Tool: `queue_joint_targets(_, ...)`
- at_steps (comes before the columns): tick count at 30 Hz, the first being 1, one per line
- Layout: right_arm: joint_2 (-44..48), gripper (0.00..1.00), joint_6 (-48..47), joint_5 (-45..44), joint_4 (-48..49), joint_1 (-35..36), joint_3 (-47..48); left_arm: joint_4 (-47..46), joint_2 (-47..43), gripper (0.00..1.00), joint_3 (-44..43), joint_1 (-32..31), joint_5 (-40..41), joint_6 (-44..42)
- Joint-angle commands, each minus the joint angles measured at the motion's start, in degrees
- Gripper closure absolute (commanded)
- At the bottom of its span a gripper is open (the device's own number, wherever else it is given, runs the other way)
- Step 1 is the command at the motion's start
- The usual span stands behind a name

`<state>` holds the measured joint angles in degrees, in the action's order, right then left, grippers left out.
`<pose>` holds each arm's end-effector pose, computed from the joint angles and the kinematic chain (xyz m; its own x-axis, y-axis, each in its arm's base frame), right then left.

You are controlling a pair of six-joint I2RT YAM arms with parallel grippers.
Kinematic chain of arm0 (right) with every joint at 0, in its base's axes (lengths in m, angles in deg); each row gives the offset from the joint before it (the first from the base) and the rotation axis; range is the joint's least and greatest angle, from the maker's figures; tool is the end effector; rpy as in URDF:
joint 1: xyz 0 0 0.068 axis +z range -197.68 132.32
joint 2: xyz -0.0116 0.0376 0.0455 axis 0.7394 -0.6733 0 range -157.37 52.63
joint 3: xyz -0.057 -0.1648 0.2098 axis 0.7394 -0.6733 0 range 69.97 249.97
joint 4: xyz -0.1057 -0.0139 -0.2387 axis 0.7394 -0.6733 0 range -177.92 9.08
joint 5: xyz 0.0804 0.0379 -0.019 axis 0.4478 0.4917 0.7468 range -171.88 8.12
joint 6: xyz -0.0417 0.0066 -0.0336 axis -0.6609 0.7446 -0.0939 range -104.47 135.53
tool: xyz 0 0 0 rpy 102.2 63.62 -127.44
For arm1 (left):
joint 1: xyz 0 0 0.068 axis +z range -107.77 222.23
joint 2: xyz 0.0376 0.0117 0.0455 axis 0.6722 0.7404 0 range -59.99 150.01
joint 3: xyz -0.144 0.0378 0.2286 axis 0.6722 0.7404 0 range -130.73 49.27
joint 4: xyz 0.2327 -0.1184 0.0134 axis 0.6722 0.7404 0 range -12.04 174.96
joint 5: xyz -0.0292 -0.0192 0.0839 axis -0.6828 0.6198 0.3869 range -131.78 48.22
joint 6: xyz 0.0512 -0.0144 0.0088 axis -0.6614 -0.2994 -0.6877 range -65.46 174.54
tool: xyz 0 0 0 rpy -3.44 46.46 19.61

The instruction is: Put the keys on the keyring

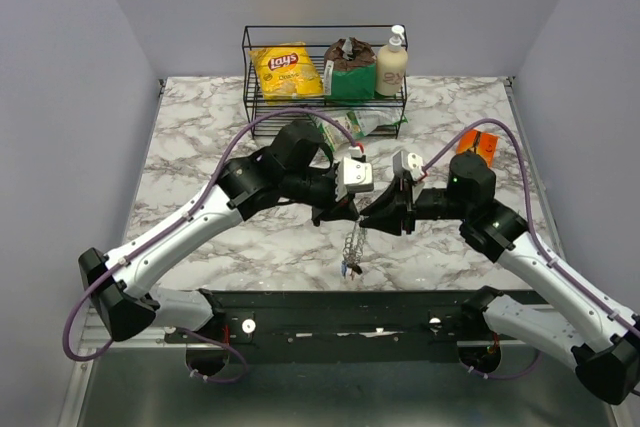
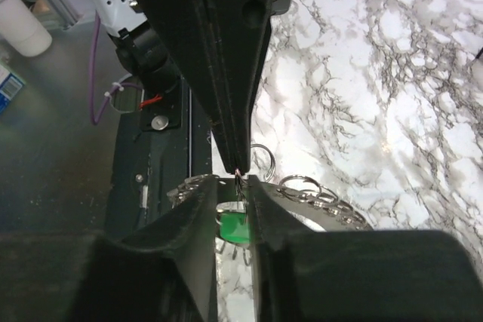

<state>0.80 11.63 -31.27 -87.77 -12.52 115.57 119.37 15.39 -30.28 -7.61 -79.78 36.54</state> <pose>0.1485 0.1382 0.3322 -0.1179 -0.1359 -0.9837 -0.9912 0.0762 0.1082 0.1604 -0.2240 0.3849 -0.0874 0.4813 -0.8722 0.9940 -0.0160 -0.1084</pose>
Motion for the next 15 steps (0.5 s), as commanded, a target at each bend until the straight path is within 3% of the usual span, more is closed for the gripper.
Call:
queue_joint_targets(1,2.2,0.59,0.2,-3.3,2.2,0.1,1.2,-10.5,-5.7,1.0,6.1,-0.5,2.1,4.3)
queue_joint_targets(6,4.5,0.35,1.6,-7.1,3.2,0.0,0.4,-19.9,-10.5,1.0,12.8,-0.4,3.7,7.9)
queue_joint_targets(9,6.0,0.26,2.3,-9.2,4.0,0.1,-0.2,-26.5,-13.6,1.0,17.4,-0.4,4.2,10.3)
queue_joint_targets(15,7.6,0.25,2.7,-9.0,5.5,0.0,-1.1,-43.5,-19.8,1.0,28.1,-0.4,2.9,15.2)
